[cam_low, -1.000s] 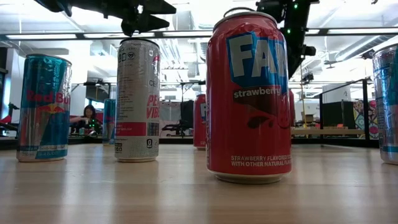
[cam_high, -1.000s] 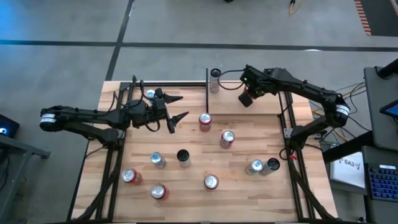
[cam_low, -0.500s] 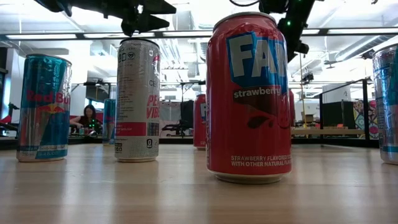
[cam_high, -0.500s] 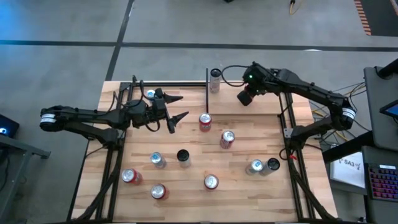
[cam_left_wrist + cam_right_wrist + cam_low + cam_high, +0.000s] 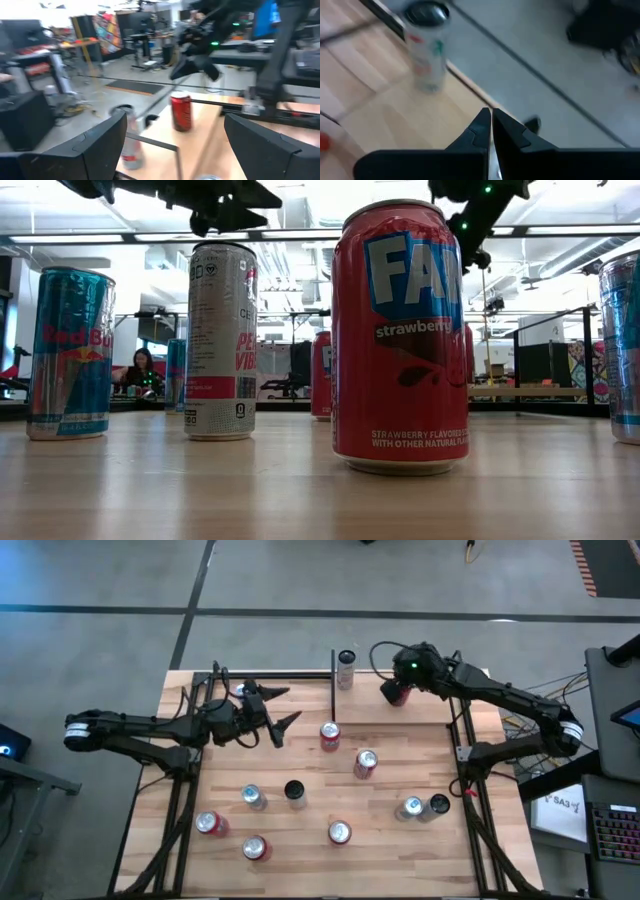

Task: Place canned beverage on shelf
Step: Put the top blue soda can on the shelf

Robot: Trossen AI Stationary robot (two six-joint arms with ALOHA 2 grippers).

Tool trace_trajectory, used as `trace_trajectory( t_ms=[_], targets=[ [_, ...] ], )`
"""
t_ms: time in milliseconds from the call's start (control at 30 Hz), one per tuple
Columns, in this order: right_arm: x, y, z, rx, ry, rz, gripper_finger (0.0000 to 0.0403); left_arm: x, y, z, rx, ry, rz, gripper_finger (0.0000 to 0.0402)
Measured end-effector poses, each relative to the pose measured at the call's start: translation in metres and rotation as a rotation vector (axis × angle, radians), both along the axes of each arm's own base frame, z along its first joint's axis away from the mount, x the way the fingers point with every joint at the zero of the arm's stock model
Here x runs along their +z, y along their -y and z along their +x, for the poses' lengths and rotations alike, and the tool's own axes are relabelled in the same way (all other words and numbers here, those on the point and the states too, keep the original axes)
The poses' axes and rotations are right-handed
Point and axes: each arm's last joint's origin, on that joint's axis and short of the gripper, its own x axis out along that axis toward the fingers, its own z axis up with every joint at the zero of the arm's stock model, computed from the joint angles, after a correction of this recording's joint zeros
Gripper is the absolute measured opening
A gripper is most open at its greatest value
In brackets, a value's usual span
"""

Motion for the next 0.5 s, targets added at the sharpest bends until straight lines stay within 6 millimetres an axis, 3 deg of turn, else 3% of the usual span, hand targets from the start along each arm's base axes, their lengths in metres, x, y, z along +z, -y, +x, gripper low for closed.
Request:
trace_trajectory(
  t_ms=[267,500],
  targets=[
    [-0.009,-0.015,-0.014,0.228,0.233,-0.164,0.0009,0.021,-0.005,0.000,0.032,-0.159,0.110,0.0320],
    [-0.010,-0.026,-0.025,0.298,0.417,-0.196,0.0009,0.026,-0.028,-0.021,0.168,-0.546,-0.140,0.0320]
  ],
)
